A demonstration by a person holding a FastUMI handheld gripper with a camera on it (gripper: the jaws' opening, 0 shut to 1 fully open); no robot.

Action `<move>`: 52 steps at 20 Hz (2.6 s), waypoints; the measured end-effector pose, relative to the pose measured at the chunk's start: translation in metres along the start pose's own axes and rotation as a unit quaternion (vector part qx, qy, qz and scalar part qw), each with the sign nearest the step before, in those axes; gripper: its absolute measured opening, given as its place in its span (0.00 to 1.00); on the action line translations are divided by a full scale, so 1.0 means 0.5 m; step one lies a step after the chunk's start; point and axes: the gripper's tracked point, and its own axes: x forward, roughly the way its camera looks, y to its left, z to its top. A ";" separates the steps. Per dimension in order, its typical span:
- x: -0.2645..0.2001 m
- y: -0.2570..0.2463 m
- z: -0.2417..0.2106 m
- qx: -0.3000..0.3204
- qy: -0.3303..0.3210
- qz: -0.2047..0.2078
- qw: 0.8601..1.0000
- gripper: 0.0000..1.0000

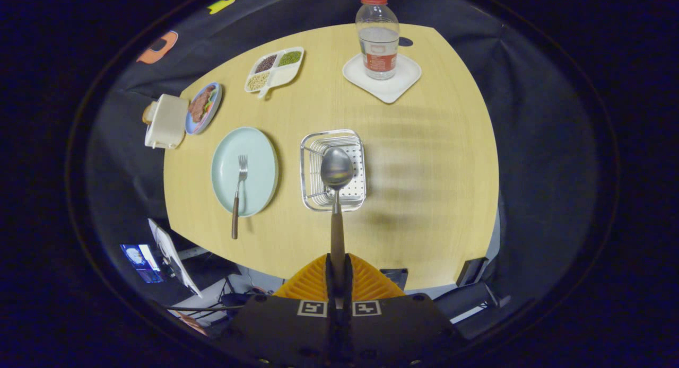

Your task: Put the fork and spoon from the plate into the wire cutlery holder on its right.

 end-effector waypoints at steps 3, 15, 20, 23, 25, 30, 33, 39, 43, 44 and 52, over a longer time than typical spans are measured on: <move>-0.002 0.006 0.022 0.011 -0.015 0.001 1.000 0.10; -0.076 0.085 0.077 -0.042 -0.130 -0.037 0.990 0.97; -0.059 0.231 0.054 -0.079 -0.134 -0.019 0.988 0.97; -0.020 0.303 0.021 -0.091 -0.118 -0.007 0.989 0.97; 0.014 0.346 0.002 -0.089 -0.106 -0.003 0.990 0.97; 0.105 0.411 -0.030 -0.061 -0.077 -0.006 0.995 0.97; 0.152 0.439 -0.049 -0.050 -0.065 -0.013 0.997 0.97; 0.243 0.470 -0.069 -0.025 -0.042 -0.024 0.999 0.97; 0.289 0.466 -0.072 -0.013 -0.032 -0.039 0.999 0.87; 0.297 0.466 -0.070 -0.011 -0.031 -0.039 0.999 0.82; 0.319 0.445 -0.064 -0.017 -0.021 -0.057 0.998 0.28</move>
